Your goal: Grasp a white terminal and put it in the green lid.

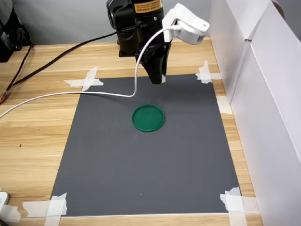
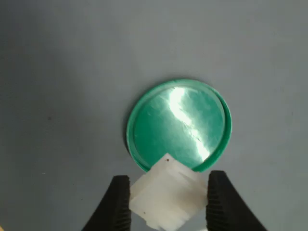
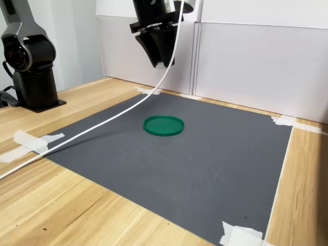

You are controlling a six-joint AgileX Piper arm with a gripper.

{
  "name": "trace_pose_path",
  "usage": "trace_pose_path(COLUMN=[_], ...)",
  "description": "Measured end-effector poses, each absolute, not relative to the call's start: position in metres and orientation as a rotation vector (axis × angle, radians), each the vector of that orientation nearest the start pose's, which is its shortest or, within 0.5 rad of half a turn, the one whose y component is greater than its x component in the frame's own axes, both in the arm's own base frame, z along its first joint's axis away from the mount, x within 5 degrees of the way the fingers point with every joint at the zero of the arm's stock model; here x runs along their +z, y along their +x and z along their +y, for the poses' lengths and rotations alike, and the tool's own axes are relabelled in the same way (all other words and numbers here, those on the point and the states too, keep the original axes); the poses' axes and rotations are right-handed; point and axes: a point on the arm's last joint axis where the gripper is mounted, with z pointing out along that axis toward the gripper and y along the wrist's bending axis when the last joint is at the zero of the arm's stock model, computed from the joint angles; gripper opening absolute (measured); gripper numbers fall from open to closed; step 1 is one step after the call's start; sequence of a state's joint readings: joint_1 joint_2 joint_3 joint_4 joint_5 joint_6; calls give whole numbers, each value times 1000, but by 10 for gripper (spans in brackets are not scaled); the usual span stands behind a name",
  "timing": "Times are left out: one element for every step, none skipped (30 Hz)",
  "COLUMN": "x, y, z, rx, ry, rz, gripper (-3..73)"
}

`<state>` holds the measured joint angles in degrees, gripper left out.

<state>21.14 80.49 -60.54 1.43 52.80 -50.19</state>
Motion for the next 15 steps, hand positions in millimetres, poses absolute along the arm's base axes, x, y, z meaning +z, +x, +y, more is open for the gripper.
trace_pose_path(x=[278,275,271,269,266,262,259,257,254,251,249,246,244,241,239], y=[256,258,260,261,263,264,266,267,269,271,274,277,281,284,287], z=[100,101,101,102,102,103,103,104,104,103,101,98,95,92,89], rx=[-110,-110,-107,-106,-100,-96,-91,-87,-84,-82,-82,-83,-86,-91,-102], ry=[-1593,-1594,-1595,-1597,-1594,-1590,-1585,-1577,-1569,-1553,-1529,-1503,-1476,-1461,-1453], rz=[2264,2278,2292,2303,2318,2334,2349,2361,2375,2389,2403,2417,2430,2440,2446], gripper=[369,369,369,369,369,369,369,369,369,369,369,369,369,369,369])
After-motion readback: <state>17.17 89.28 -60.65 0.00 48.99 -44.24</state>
